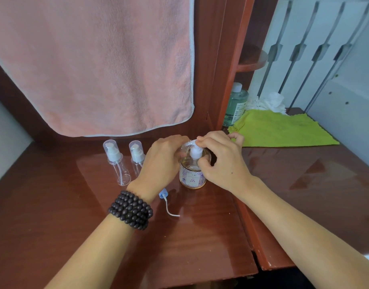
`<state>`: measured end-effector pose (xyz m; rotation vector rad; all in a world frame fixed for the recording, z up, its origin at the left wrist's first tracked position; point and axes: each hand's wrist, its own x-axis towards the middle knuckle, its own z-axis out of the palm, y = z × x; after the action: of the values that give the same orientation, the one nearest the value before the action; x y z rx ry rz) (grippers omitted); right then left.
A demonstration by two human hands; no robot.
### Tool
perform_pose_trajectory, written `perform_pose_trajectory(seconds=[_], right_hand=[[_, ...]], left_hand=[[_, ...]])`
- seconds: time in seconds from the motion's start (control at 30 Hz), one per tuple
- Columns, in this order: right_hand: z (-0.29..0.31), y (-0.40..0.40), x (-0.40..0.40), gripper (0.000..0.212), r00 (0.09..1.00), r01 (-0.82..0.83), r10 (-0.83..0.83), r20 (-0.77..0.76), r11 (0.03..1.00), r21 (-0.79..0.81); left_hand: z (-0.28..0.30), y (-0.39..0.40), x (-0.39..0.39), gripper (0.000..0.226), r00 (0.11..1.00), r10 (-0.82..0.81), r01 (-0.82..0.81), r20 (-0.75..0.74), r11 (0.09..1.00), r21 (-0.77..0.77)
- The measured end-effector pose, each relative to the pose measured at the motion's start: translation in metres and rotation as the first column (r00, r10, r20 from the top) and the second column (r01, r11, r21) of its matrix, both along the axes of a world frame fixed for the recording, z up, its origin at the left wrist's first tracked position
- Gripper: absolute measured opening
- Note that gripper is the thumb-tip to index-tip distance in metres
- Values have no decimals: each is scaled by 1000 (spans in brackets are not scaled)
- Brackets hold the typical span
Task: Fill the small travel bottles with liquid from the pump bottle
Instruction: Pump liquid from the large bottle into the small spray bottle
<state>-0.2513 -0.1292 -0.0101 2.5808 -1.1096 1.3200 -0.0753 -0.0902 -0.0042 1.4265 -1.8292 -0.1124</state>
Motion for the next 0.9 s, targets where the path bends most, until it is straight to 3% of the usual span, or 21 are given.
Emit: perform_pose_trajectory(seconds=[0.9], right_hand=[[3,0,-5,39,996,-73,73,42,997,-2]], left_hand=[[11,0,5,31,999,-39,39,1,999,-12]])
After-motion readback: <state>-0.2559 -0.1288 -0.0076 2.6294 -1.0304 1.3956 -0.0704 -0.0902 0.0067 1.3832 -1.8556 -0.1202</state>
